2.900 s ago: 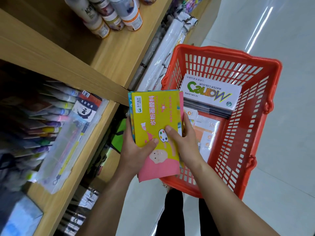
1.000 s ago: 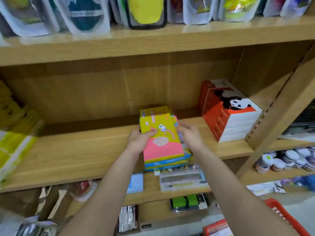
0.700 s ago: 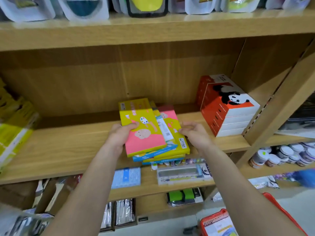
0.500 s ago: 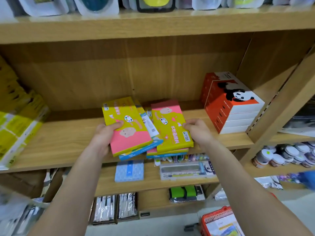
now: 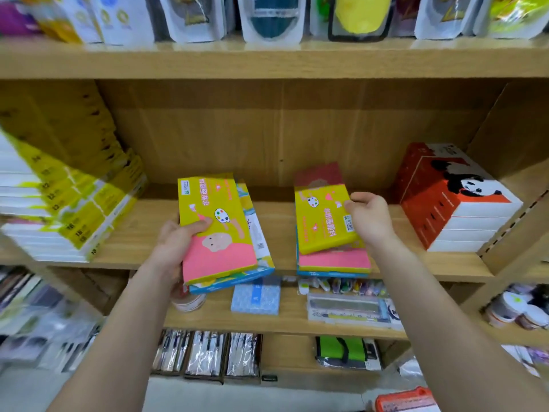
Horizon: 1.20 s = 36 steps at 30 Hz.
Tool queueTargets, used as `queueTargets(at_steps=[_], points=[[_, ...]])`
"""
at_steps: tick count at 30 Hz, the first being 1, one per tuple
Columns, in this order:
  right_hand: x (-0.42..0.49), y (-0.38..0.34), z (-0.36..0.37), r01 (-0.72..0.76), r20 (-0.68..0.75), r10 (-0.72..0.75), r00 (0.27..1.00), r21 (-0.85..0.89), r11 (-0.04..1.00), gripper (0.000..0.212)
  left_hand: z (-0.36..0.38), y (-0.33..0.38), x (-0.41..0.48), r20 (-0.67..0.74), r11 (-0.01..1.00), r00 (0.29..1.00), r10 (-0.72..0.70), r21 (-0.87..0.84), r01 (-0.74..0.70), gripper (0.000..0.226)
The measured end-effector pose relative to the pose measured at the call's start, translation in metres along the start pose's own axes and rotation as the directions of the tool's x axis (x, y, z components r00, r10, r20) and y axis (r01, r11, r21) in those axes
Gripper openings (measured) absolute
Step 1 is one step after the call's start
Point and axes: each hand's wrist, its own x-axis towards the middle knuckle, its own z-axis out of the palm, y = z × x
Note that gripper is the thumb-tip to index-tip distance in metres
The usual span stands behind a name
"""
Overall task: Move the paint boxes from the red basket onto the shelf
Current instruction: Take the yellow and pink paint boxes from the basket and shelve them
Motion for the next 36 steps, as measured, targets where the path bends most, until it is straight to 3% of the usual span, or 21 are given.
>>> queueTargets(at_steps=[5,7,10,13,16,20,21,24,25,27,31,36], points=[[-0.010,0.035,-0.024,0.010,-0.101,-0.044,0.994,-0.314,0.949,0.021,0.007,-0.012,-0.001,0.077,1.000,0.997,0.007,-0.016,-0.005,0.030],[-0.015,0.040,-0.030,0.009,-0.065,-0.038,0.997,-0.408,0.913,0.029,0.013,-0.017,0.000,0.099,1.000,0.995,0.016,-0.021,-0.014,0.028],[-0.026,0.046,-0.027,-0.065,0.079,0.095,0.992,-0.321,0.945,0.051,0.017,-0.020,0.002,0.109,1.000,0.994,0.026,-0.015,-0.024,0.028],[-0.030,0.053,-0.023,-0.032,0.098,0.064,0.993,-0.291,0.956,0.030,0.014,-0.023,0.003,0.104,1.000,0.994,0.026,-0.014,-0.025,0.030],[-0.030,0.054,-0.024,-0.033,0.020,0.040,0.999,-0.280,0.960,0.032,0.014,-0.028,0.002,0.087,1.000,0.996,0.010,-0.020,-0.008,0.029],[-0.027,0.055,-0.030,-0.078,-0.051,0.067,0.996,-0.276,0.958,0.077,0.024,-0.036,0.000,0.121,1.000,0.993,-0.020,-0.015,0.022,0.028],[-0.025,0.054,-0.030,-0.107,-0.031,0.102,0.994,-0.256,0.961,0.074,0.028,-0.038,0.000,0.132,0.999,0.991,-0.026,-0.017,0.029,0.027],[-0.022,0.049,-0.025,-0.124,0.065,0.141,0.988,-0.218,0.968,0.015,0.036,-0.041,0.000,0.171,0.999,0.985,-0.030,-0.007,0.032,0.027],[-0.021,0.049,-0.023,-0.106,0.068,0.122,0.990,-0.212,0.972,0.016,0.038,-0.041,0.001,0.180,1.000,0.983,-0.030,0.000,0.031,0.027],[-0.019,0.050,-0.020,-0.075,0.039,0.084,0.996,-0.194,0.978,0.020,0.037,-0.039,0.006,0.190,0.999,0.981,-0.034,0.003,0.035,0.028],[-0.022,0.048,-0.010,-0.023,-0.021,0.019,1.000,-0.211,0.977,0.073,0.020,-0.034,0.019,0.181,1.000,0.983,-0.028,-0.004,0.029,0.029],[-0.026,0.030,0.018,0.060,0.022,-0.056,0.998,-0.312,0.948,0.070,-0.005,-0.036,0.030,0.157,0.998,0.986,-0.057,0.000,0.057,0.029]])
